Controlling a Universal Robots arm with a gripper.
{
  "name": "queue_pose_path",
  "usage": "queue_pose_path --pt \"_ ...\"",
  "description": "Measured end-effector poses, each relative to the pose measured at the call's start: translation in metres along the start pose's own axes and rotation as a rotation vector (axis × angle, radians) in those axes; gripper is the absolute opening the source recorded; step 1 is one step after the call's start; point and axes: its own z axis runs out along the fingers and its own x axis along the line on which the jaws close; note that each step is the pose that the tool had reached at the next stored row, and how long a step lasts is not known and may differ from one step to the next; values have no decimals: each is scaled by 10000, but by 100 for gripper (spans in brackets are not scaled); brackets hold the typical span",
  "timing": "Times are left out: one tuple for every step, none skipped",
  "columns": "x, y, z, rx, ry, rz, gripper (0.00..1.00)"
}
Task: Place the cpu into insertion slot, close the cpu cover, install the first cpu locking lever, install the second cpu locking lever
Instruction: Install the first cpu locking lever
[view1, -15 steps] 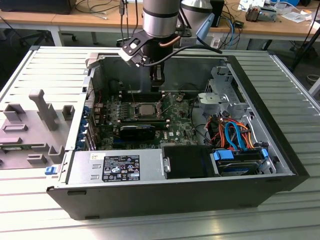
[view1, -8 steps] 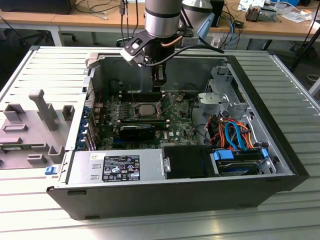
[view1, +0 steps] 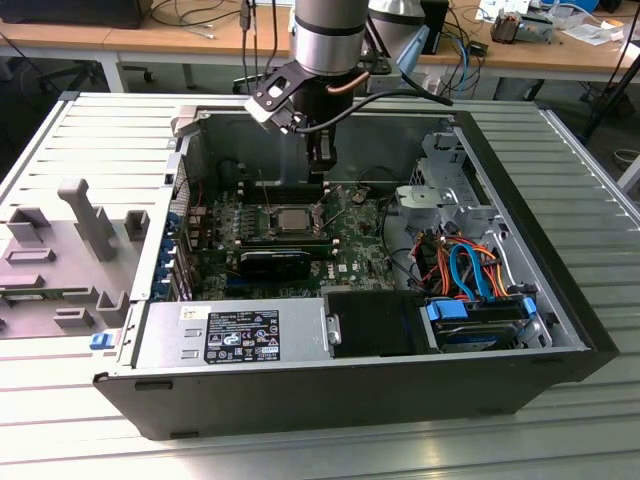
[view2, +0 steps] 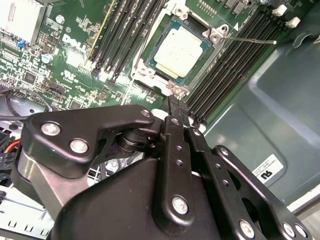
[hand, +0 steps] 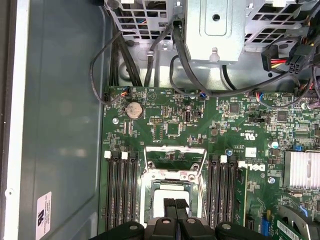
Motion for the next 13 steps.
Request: queue_pose_path --pt "0 5 0 0 0 0 11" --pt "-1 14 0 -1 0 0 11" --pt "-1 27 0 0 0 0 11" --pt "-2 37 0 0 0 0 11" --pt "-2 50 0 0 0 0 11" --pt "-3 62 -1 0 0 0 11" --pt "-3 70 -1 0 0 0 11" --pt "-3 75 -1 0 1 0 11" --pt "-4 84 -1 0 0 0 11" --pt "-4 91 -1 0 0 0 11" --pt "-4 97 -1 0 0 0 11" --pt "-5 106 -1 0 1 -1 11" --pt "-5 111 -1 0 0 -1 11"
